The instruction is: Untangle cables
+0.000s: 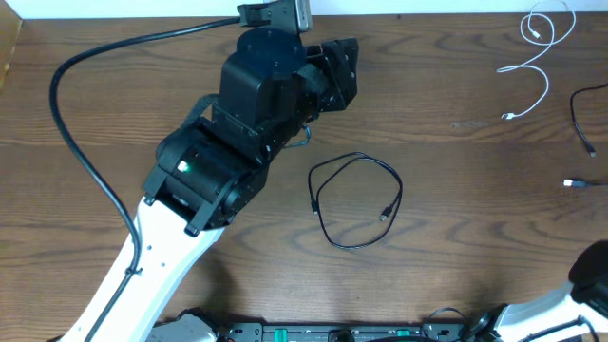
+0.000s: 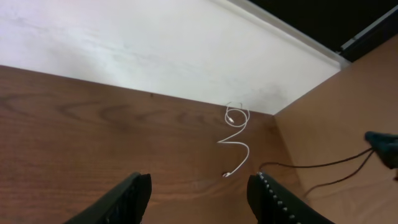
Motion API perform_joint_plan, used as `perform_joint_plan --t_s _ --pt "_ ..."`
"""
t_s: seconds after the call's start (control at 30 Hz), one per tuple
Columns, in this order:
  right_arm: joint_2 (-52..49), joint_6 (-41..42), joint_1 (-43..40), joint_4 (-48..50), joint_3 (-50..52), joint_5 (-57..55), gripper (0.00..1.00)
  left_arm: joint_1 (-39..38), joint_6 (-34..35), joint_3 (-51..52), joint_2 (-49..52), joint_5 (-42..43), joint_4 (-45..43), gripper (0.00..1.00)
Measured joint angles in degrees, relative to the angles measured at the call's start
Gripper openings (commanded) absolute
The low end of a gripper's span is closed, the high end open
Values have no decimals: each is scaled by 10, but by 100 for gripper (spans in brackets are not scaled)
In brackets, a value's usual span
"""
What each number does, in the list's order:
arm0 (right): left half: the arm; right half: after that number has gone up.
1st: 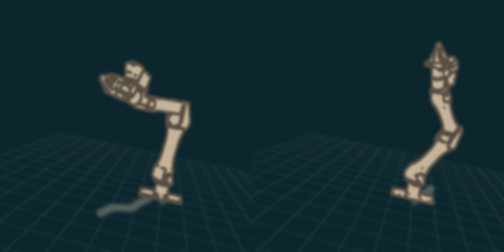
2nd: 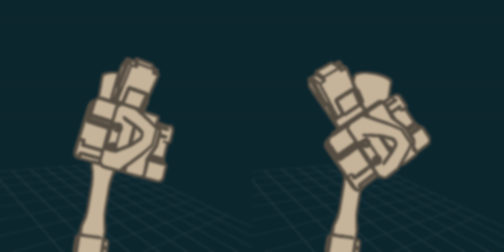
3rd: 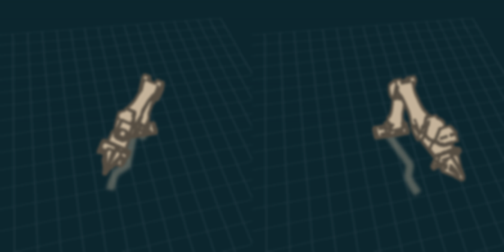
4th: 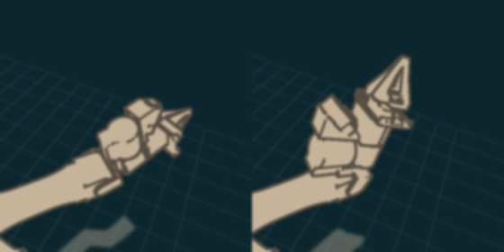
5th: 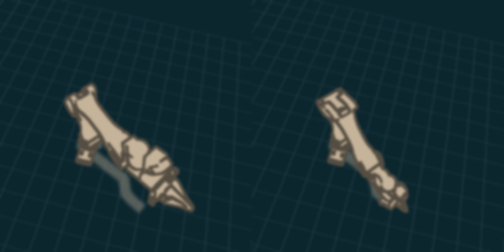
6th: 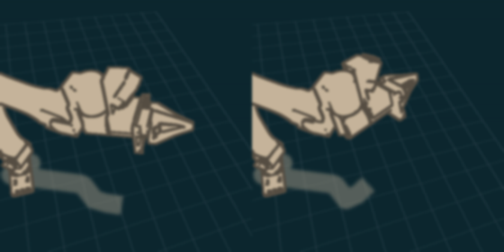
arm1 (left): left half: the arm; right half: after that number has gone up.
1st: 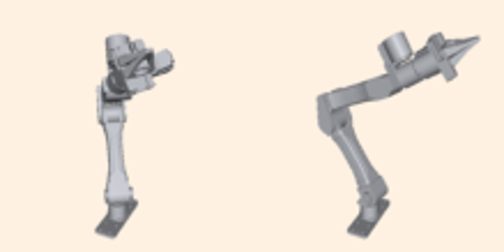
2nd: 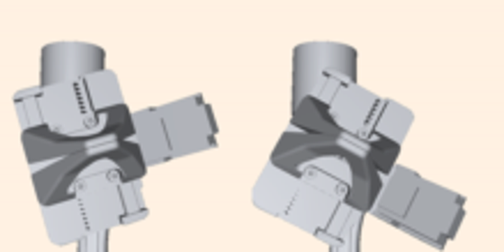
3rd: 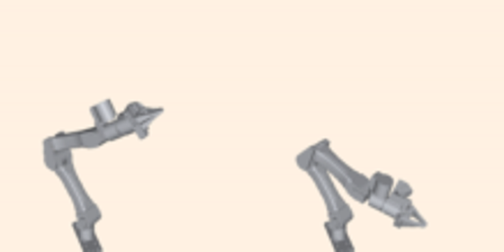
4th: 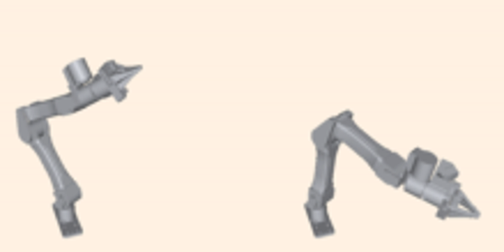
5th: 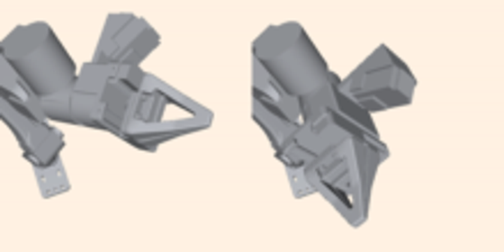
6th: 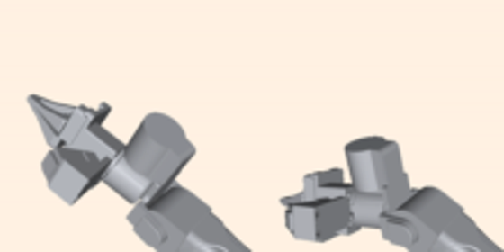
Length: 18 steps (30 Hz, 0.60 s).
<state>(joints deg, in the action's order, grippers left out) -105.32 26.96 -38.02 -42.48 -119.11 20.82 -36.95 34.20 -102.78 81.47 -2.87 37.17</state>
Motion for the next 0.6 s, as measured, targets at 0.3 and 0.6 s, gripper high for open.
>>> perform_joint_plan --t_s 0.3,0.6 --pt "-115 -27 0 -50 0 -67 99 0 0 0 23 0 3 55" --pt "-170 -31 0 -141 0 -79 99 0 -25 0 55 0 36 55"
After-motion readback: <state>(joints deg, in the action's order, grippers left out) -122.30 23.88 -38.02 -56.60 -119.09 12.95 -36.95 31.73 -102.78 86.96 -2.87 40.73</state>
